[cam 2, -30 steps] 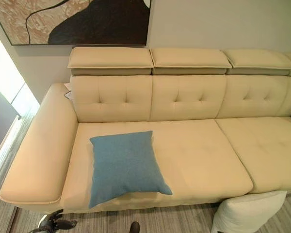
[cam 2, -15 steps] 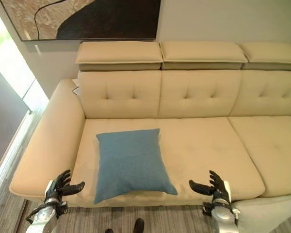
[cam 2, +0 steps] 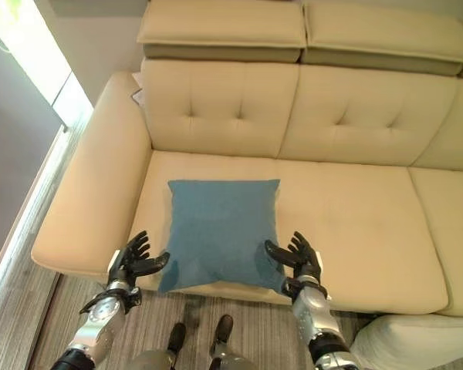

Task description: Pick up all the scattered cushions and arrange them neatly on the sofa.

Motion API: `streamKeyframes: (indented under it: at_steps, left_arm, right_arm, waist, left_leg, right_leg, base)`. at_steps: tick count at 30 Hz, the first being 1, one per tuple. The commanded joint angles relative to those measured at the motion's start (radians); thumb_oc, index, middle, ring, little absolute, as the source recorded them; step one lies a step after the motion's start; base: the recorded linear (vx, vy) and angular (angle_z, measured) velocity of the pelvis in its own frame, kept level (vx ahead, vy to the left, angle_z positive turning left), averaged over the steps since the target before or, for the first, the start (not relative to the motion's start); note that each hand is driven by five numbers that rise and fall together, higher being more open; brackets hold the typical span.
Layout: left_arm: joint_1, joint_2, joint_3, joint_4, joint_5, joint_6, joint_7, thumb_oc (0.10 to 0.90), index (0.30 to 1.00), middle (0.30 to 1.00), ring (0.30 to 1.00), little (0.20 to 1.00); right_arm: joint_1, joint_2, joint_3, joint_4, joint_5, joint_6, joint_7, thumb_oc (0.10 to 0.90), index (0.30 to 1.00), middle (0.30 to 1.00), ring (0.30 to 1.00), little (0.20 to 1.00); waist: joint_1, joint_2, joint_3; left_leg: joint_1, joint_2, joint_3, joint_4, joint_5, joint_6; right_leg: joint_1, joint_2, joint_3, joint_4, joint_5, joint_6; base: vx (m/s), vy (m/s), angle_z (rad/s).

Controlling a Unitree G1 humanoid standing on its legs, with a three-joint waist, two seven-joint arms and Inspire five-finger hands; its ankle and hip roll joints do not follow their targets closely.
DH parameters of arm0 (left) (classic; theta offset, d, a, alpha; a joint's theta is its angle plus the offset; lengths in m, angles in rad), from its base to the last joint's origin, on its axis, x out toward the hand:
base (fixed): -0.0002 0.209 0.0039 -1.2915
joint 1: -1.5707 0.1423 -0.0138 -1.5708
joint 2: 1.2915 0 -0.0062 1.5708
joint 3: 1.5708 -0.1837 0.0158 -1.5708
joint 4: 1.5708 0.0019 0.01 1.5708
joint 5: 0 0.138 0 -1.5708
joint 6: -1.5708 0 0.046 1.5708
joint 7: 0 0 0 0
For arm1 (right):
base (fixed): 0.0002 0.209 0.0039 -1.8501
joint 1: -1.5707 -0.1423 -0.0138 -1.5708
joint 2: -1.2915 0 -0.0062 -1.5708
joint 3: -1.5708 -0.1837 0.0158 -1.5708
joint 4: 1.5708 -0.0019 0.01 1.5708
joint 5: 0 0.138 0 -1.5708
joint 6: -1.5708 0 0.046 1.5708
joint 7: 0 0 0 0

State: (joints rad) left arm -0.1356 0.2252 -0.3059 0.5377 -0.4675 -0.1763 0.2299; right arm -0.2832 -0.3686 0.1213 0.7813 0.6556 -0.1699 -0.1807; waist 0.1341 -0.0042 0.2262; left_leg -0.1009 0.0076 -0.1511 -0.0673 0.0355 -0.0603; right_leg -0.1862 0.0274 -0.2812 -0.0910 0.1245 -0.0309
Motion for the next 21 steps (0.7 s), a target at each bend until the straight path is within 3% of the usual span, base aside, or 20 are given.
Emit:
streamKeyframes:
  at_steps: [1, 10, 20, 21]
  left_arm:
    - [-0.223, 0.019, -0.022, 0.031, 0.051, -0.099, 0.048, 0.800, 0.900, 0.900, 0.900, 0.900]
    - [-0.315, 0.013, -0.033, 0.090, 0.064, -0.102, 0.101, 0.800, 0.900, 0.900, 0.900, 0.900]
    - [-0.455, -0.069, -0.078, 0.178, -0.144, -0.112, 0.069, 0.800, 0.900, 0.900, 0.900, 0.900]
    - [-0.460, -0.087, -0.081, 0.183, -0.178, -0.116, 0.061, 0.800, 0.900, 0.900, 0.900, 0.900]
  right_arm:
    - [-0.146, -0.062, 0.024, 0.000, 0.022, -0.097, -0.041, 0.800, 0.900, 0.900, 0.900, 0.900]
    - [-0.212, -0.048, 0.054, 0.015, 0.006, -0.104, -0.077, 0.800, 0.900, 0.900, 0.900, 0.900]
    - [-0.321, 0.066, 0.173, -0.017, 0.052, -0.105, -0.056, 0.800, 0.900, 0.900, 0.900, 0.900]
    - [-0.327, 0.083, 0.191, -0.025, 0.061, -0.102, -0.043, 0.458, 0.387, 0.387, 0.387, 0.387]
  waist:
    - [-0.005, -0.040, -0.008]
    - [-0.011, -0.044, -0.001]
    - [-0.033, -0.064, 0.015]
    - [-0.035, -0.065, 0.015]
  left_leg:
    - [-0.150, -0.008, 0.076, 0.033, -0.023, -0.008]
    - [-0.263, -0.006, 0.076, 0.056, -0.015, -0.017]
    - [-0.340, -0.017, 0.085, 0.079, -0.015, -0.016]
    - [-0.340, -0.020, 0.087, 0.079, -0.016, -0.015]
  right_leg:
    - [-0.092, -0.045, 0.088, 0.119, -0.156, 0.120]
    - [-0.215, -0.054, 0.094, 0.161, -0.165, 0.112]
    - [-0.276, -0.055, 0.124, 0.132, -0.125, 0.128]
    - [-0.275, -0.055, 0.127, 0.126, -0.121, 0.130]
  base:
    - [-0.13, -0.014, 0.11]
    - [-0.06, 0.003, 0.01]
    - [-0.03, 0.007, 0.00]
    - [0.01, 0.010, -0.04]
